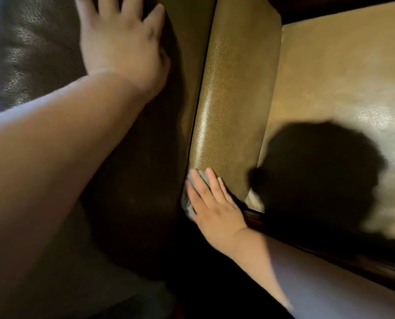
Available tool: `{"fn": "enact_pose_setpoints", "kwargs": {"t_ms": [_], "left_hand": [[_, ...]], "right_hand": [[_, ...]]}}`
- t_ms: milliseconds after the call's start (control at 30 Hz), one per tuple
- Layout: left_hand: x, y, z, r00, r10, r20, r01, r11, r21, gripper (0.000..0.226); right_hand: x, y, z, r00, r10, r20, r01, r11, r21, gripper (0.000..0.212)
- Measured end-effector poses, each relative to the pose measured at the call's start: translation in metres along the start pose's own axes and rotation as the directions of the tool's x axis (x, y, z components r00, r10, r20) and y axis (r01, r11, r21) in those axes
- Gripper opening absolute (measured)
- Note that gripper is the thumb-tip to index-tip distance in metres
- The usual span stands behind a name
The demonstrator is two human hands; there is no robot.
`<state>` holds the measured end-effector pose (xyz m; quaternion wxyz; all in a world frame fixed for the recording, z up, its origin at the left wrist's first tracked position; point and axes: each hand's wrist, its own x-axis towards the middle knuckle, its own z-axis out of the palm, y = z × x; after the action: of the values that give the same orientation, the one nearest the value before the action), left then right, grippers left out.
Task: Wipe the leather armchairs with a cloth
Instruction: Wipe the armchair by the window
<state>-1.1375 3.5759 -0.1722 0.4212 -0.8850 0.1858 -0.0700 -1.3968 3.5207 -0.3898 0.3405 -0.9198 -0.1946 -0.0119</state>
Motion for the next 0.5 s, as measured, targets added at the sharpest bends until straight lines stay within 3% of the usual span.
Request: {"fn": "enact_pose_setpoints", "kwargs": {"t_ms": [100, 167, 233, 400, 500], "left_hand": [[-0.009, 0.056, 0.009, 0.990, 0.118, 0.082, -0.116, 0.993, -0.030, 0.072], [-0.025, 0.099, 0.029, 0.970, 0.184, 0.158, -0.170, 0.980, -0.100, 0.076], [-0.036, 0.125, 0.049, 0.971, 0.164, 0.173, -0.147, 0.983, -0.107, 0.075], [-0.028, 0.169, 0.065, 0.995, 0.018, 0.096, 0.011, 0.956, -0.292, 0.073], [-0.028, 0.181, 0.075, 1.000, 0.030, 0.010, -0.024, 0.921, -0.389, 0.075]], "right_hand": [[0.050, 0.034, -0.014, 0.969, 0.211, -0.132, -0.177, 0.958, 0.226, 0.062], [0.081, 0.059, -0.023, 0.861, 0.481, -0.164, -0.362, 0.807, 0.467, 0.059], [0.090, 0.072, -0.026, 0.786, 0.610, -0.102, -0.431, 0.658, 0.618, 0.061], [0.030, 0.071, 0.001, 0.905, 0.425, -0.020, -0.371, 0.811, 0.452, 0.065], [0.073, 0.144, 0.004, 0.905, 0.425, -0.012, -0.405, 0.870, 0.281, 0.058]]}}
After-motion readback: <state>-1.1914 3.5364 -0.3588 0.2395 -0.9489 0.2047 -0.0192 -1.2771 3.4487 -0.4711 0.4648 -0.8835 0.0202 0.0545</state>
